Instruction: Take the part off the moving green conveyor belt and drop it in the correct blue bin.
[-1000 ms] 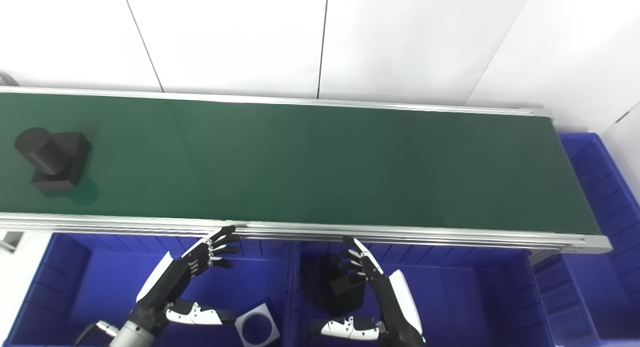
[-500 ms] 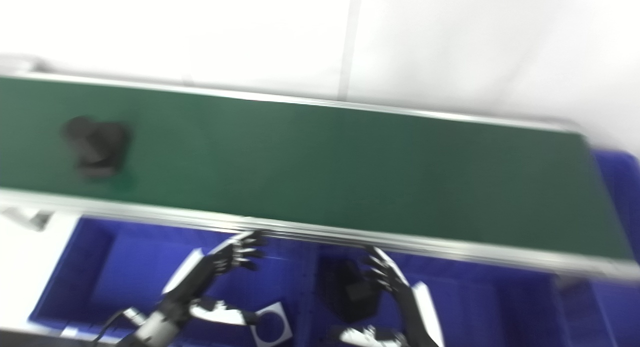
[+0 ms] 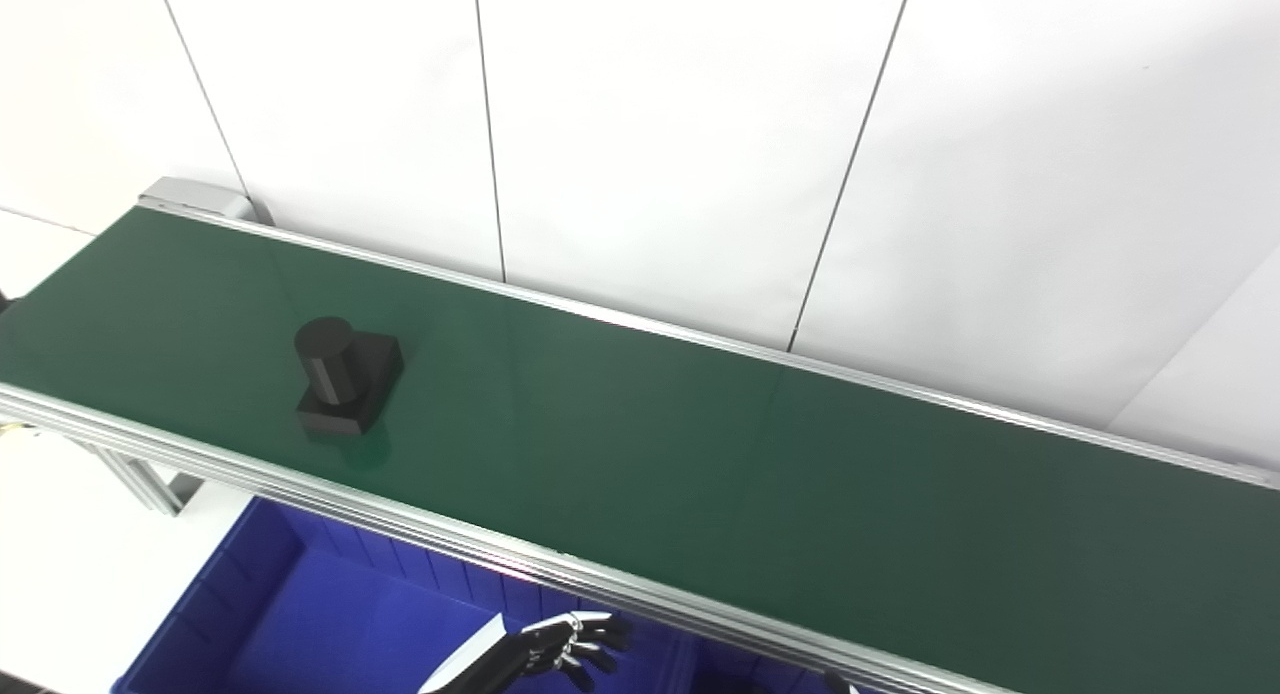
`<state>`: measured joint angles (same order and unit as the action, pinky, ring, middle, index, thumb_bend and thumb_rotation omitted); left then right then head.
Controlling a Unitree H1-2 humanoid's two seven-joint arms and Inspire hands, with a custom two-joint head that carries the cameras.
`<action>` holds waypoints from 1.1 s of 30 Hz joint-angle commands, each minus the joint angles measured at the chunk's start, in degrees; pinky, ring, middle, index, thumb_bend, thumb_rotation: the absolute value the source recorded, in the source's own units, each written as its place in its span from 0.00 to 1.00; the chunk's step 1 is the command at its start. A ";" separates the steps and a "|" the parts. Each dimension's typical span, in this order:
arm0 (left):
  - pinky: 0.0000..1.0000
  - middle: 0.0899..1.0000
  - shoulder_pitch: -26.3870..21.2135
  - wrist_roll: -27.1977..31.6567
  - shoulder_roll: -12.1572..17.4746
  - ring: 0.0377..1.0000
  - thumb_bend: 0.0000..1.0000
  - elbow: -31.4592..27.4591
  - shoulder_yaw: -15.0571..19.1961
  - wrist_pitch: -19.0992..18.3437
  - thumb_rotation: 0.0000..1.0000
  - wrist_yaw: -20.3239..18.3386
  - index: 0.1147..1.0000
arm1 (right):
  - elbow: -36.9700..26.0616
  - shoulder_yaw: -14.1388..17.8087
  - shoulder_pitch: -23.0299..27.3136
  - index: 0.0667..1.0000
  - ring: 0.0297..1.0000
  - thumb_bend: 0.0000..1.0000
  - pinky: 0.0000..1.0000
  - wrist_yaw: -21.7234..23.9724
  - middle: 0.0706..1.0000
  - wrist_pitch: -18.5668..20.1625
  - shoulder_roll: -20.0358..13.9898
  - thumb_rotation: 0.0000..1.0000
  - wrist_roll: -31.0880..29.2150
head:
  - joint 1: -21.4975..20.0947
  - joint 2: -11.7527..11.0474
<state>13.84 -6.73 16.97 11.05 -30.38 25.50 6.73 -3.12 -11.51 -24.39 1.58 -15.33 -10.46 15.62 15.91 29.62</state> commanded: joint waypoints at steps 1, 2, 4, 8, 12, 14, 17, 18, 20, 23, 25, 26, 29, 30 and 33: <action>0.63 0.78 -0.68 0.40 0.04 0.72 0.93 -0.48 -0.43 1.43 0.30 1.08 0.81 | -1.46 0.53 0.15 0.91 0.75 0.85 0.66 -0.83 0.82 -3.58 0.00 0.02 -0.32 | -0.36 -0.23; 0.63 0.78 -0.69 0.49 -0.04 0.72 0.93 -0.43 -0.46 1.43 0.29 1.08 0.81 | -1.64 0.63 0.10 0.91 0.75 0.85 0.66 -0.82 0.82 -3.72 0.01 0.02 -0.24 | -0.41 -0.27; 0.63 0.79 -0.81 0.45 -0.11 0.72 0.93 -0.25 -0.67 1.43 0.29 1.17 0.81 | -2.28 0.86 -0.11 0.90 0.76 0.85 0.65 -0.80 0.82 -3.88 -0.03 0.03 -0.19 | -0.51 -0.47; 0.64 0.78 -1.32 0.12 -0.29 0.72 0.92 0.10 -1.45 1.43 0.30 1.60 0.81 | -3.80 1.63 -0.25 0.89 0.74 0.86 0.62 -1.38 0.80 -5.98 0.09 0.04 -0.62 | 0.05 -0.66; 0.64 0.77 -1.80 -0.22 -0.34 0.72 0.92 0.38 -2.17 1.43 0.30 2.13 0.81 | -8.44 2.07 -0.10 0.88 0.70 0.88 0.59 -0.75 0.77 -5.26 0.56 0.07 -1.90 | -0.07 -0.48; 0.64 0.77 -2.14 -0.83 -0.28 0.72 0.92 0.60 -2.91 1.43 0.30 2.91 0.81 | -11.31 2.37 1.05 0.87 0.67 0.92 0.56 -0.58 0.75 -4.84 0.91 0.09 -2.94 | -0.19 -0.61; 0.63 0.77 -2.76 -1.36 -0.33 0.72 0.92 1.06 -3.98 1.43 0.30 4.30 0.80 | -14.83 2.82 3.25 0.86 0.66 0.97 0.55 -0.29 0.75 -3.65 1.39 0.12 -3.88 | -0.40 -0.50; 0.63 0.77 -2.93 -1.60 -0.27 0.71 0.92 1.19 -4.36 1.43 0.31 4.90 0.80 | -16.43 2.86 3.96 0.86 0.66 0.97 0.55 0.13 0.75 -2.42 1.54 0.13 -4.24 | -0.40 -0.50; 0.62 0.77 -3.40 -2.13 -0.07 0.70 0.92 1.54 -5.24 1.43 0.32 6.19 0.80 | -18.53 2.97 5.31 0.86 0.66 0.98 0.56 0.95 0.75 -0.93 1.57 0.15 -5.06 | -0.39 -0.57; 0.60 0.77 -3.88 -1.95 0.24 0.69 0.92 1.64 -6.25 1.43 0.31 6.97 0.80 | -21.73 2.99 9.32 0.86 0.64 0.98 0.53 2.70 0.74 1.88 1.04 0.19 -6.13 | -0.27 -0.70; 0.60 0.77 -4.28 -1.93 0.34 0.69 0.91 1.90 -6.85 1.43 0.31 7.66 0.80 | -22.50 3.30 11.92 0.86 0.63 0.99 0.51 3.21 0.74 3.14 1.19 0.22 -5.14 | -0.31 -0.80; 0.60 0.77 -4.51 -2.07 0.42 0.70 0.91 2.07 -7.11 1.43 0.31 7.96 0.80 | -22.62 3.49 13.02 0.86 0.62 1.00 0.49 3.29 0.73 3.71 1.41 0.26 -4.45 | -0.39 -0.87; 0.60 0.77 -5.05 -2.42 0.58 0.70 0.91 2.49 -7.87 1.43 0.31 9.03 0.80 | -22.62 3.53 16.10 0.84 0.60 1.00 0.47 3.97 0.71 5.65 1.70 0.30 -3.75 | -0.47 -0.98; 0.60 0.77 -5.18 -2.26 0.53 0.70 0.91 2.68 -8.02 1.43 0.31 9.21 0.80 | -22.37 3.48 17.33 0.84 0.59 1.00 0.46 4.32 0.70 6.42 1.72 0.30 -3.81 | -0.55 -1.04; 0.60 0.77 -5.73 -2.14 0.59 0.69 0.91 3.25 -8.79 1.43 0.32 10.04 0.80 | -22.22 3.40 20.14 0.84 0.58 1.00 0.45 5.21 0.69 9.15 2.00 0.31 -2.67 | -0.58 -1.22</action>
<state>9.29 -8.52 17.34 14.92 -39.02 25.49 15.34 -24.01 -8.25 -5.87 6.44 -7.87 -8.83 12.47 15.38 28.39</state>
